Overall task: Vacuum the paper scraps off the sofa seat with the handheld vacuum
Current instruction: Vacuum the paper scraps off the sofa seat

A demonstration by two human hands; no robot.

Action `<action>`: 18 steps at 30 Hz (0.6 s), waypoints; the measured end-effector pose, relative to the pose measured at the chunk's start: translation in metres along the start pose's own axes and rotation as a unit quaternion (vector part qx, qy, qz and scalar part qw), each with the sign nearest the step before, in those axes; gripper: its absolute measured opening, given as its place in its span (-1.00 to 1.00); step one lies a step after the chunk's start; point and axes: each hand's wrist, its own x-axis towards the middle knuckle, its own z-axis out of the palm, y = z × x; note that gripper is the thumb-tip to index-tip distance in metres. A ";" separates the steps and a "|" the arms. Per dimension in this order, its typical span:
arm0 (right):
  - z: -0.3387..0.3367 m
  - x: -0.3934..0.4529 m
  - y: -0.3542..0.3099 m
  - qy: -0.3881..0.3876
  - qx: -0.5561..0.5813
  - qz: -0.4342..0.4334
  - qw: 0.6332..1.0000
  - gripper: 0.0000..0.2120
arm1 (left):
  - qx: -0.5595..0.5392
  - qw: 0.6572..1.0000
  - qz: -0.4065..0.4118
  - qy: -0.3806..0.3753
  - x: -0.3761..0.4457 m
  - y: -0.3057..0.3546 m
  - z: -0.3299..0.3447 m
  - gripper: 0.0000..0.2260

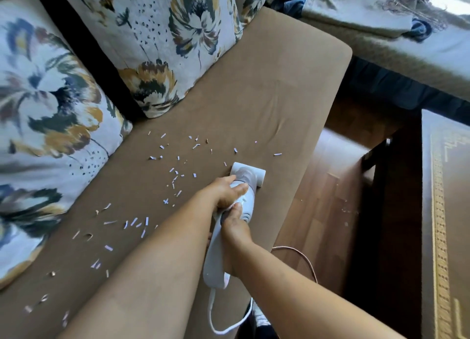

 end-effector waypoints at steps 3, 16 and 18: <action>0.011 -0.010 0.027 -0.021 0.001 0.013 1.000 -0.40 | -0.024 1.000 -0.001 -0.006 -0.016 -0.027 -0.002 -0.41; 0.031 -0.047 0.054 0.018 -0.017 -0.042 0.999 -0.31 | -0.077 0.994 0.043 0.070 -0.065 -0.045 -0.026 -0.38; 0.030 -0.046 0.037 0.011 -0.019 -0.051 0.998 -0.32 | -0.075 0.993 0.049 0.080 -0.061 -0.030 -0.034 -0.38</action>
